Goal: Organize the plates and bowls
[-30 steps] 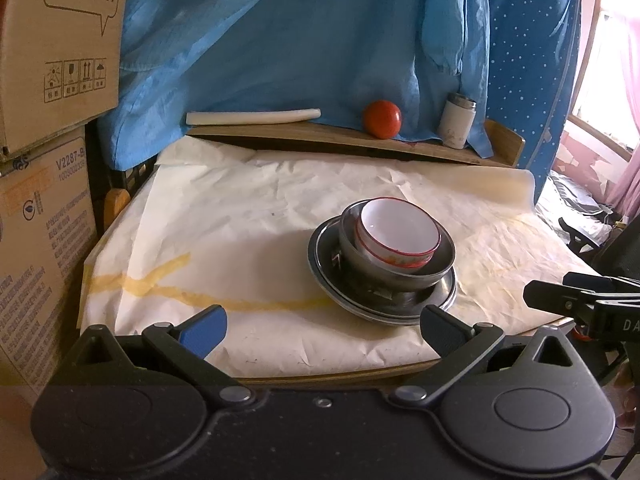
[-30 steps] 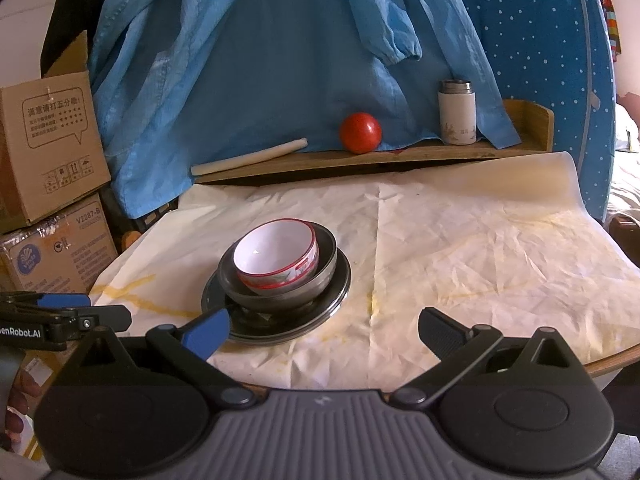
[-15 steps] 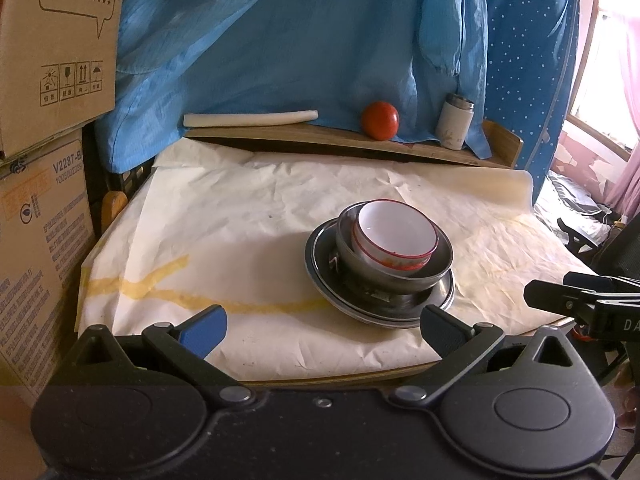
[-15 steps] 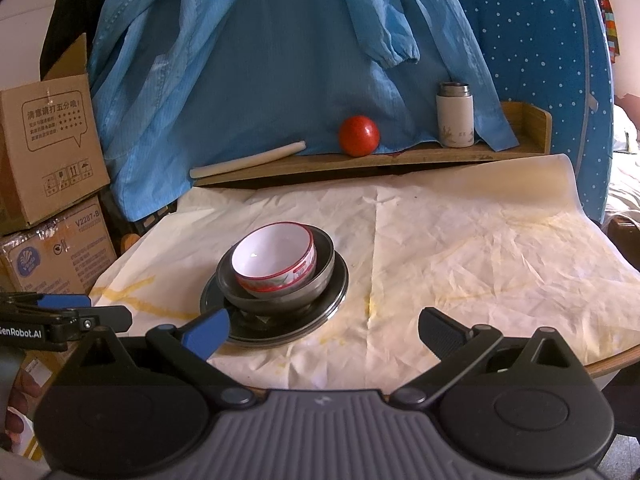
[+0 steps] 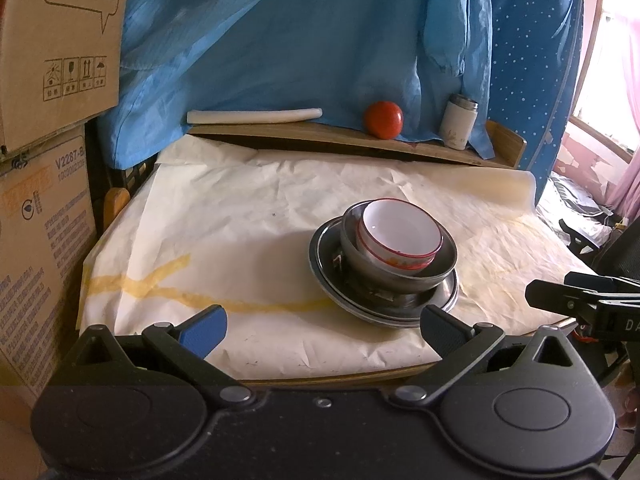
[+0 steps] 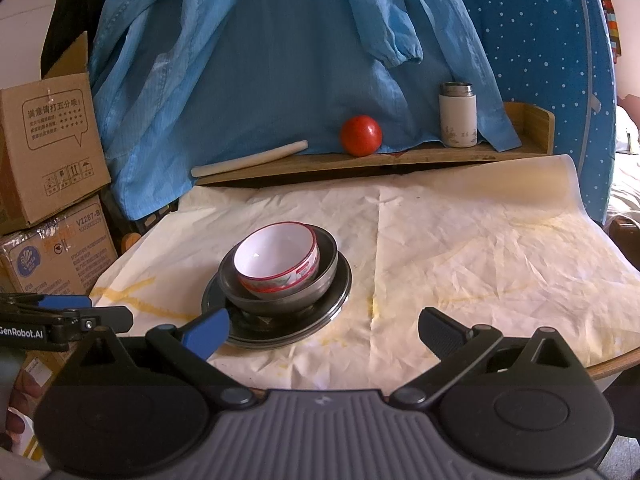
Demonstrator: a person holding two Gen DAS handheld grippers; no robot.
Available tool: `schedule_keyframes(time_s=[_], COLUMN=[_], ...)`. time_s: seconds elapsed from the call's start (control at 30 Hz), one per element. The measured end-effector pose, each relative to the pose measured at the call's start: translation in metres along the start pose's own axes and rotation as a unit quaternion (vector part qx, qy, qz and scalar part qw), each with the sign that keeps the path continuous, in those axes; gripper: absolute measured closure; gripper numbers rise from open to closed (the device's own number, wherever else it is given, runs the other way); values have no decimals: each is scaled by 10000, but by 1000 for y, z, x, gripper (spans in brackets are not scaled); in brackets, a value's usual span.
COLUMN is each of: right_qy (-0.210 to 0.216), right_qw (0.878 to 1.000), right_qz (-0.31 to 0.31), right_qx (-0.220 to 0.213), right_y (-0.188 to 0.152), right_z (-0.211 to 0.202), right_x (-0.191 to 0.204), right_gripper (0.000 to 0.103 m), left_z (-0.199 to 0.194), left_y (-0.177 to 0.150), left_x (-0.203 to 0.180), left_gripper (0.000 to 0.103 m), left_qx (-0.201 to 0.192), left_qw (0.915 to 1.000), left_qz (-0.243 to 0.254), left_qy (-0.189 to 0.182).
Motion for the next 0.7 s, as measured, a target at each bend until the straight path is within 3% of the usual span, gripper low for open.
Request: schedule_keyframes(time_s=[0.7], right_qy=[-22], right_qw=[10000], right_qz=[6], right_qx=[-10], right_y=[0], right_z=[2], right_x=[0], right_gripper=[0], left_z=[3], left_y=[0], left_x=[1], left_gripper=[1], left_qx=[19], left_qw=[10000], left_qz=[2], left_qy=[15])
Point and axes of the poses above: each gripper's, at about its wrist camera, not at the fingertips, and z roughly the way its jaws point, x to its left, y to its top, the point moved 8 cm from there along z, roughly the way its jaws point, and after that the axes turned 4 degrees about -z, right-handed, at the moved point
